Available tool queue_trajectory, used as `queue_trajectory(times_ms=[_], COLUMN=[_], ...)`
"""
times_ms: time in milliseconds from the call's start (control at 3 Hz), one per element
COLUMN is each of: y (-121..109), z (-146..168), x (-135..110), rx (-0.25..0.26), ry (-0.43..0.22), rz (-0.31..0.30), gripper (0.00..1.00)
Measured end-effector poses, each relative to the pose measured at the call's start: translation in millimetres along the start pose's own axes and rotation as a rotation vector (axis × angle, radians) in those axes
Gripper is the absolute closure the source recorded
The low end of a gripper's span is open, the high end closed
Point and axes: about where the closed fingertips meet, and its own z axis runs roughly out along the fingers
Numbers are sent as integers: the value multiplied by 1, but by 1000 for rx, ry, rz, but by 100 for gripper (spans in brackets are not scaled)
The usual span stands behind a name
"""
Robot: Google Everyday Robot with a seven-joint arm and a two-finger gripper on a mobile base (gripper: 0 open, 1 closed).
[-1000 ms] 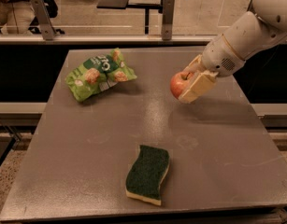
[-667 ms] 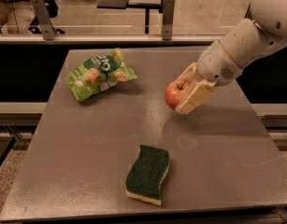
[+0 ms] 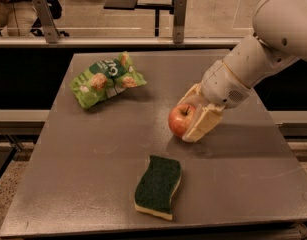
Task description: Move apple near sponge
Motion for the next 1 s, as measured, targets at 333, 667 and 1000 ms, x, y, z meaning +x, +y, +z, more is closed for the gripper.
queue_trajectory(times_ms=[333, 667, 1000], y=[21, 32, 31], z=[14, 20, 19], x=[-2, -3, -5], rx=[-46, -71, -68], ry=[13, 16, 17], rz=[-47, -70, -71], gripper=[77, 54, 32])
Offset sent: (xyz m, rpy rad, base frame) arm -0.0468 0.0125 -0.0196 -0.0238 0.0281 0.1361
